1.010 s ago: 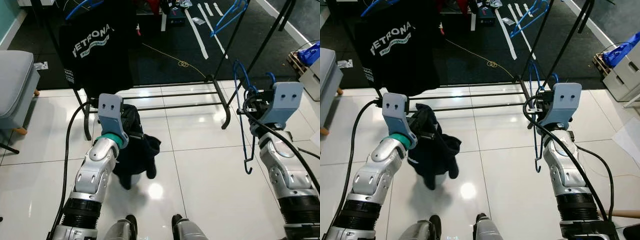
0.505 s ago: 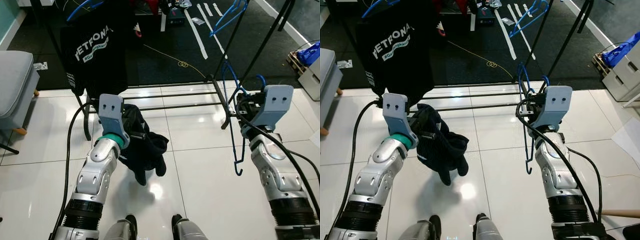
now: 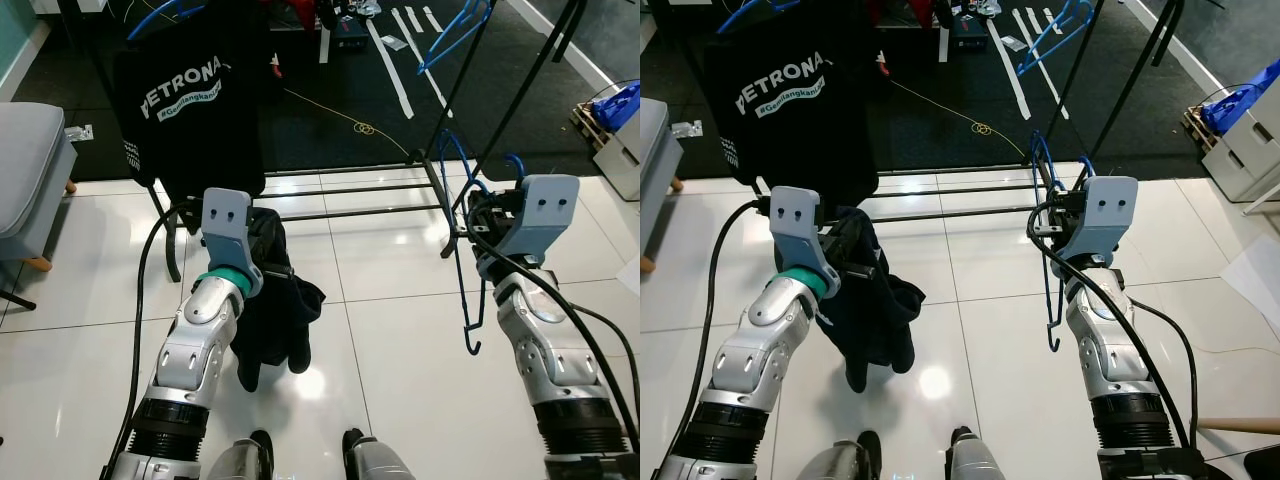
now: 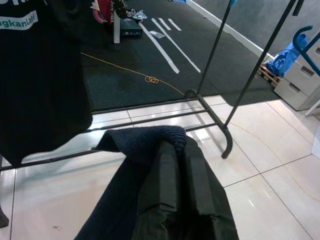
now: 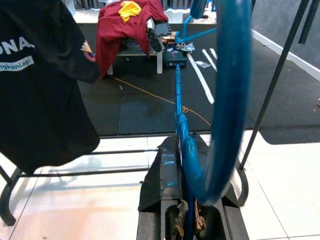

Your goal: Hang hanger

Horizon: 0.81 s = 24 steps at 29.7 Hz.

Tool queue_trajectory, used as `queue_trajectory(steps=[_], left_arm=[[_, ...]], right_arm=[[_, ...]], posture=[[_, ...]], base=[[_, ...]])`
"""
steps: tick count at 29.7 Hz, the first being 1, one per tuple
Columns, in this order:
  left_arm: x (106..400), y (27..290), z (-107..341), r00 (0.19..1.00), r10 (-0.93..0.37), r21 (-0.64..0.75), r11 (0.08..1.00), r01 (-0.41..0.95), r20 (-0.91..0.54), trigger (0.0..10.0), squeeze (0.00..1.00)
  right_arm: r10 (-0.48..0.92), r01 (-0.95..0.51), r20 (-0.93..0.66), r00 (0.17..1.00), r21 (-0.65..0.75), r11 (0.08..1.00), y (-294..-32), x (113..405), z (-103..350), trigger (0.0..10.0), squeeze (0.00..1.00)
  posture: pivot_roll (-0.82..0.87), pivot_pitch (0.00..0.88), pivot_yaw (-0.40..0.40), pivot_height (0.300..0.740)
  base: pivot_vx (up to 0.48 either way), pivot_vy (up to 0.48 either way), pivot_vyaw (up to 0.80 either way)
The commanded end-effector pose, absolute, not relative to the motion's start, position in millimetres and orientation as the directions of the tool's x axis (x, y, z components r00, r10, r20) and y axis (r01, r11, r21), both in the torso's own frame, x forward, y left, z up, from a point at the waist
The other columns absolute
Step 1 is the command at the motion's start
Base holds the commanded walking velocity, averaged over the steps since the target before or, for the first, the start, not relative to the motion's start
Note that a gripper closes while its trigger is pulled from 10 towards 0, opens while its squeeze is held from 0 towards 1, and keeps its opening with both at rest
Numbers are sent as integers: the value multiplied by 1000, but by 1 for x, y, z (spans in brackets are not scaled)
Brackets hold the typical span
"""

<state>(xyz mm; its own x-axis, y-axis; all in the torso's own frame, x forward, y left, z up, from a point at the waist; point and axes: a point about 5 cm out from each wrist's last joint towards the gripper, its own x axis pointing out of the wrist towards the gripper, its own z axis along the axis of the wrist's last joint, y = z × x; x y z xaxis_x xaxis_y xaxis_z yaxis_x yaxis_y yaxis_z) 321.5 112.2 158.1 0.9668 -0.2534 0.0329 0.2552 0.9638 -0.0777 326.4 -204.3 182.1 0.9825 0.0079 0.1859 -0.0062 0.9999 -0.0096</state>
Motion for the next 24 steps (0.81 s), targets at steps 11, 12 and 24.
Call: queue_trajectory(steps=[11,12,24], left_arm=[[320,107,165,956,-280,-78,955,286,86,10000,0],[320,107,165,956,-280,-78,955,286,86,10000,0],[320,109,165,955,-284,-82,953,291,89,10000,0]], right_arm=[[-6,5,194,981,5,1000,-209,326,183,10000,0],[-6,5,194,981,5,1000,-209,326,183,10000,0],[2,-3,190,982,7,1000,-207,326,182,10000,0]], posture=[[-97,68,2,740],[-97,68,2,740],[-96,78,0,740]], base=[[188,0,0],[270,0,0],[296,0,0]])
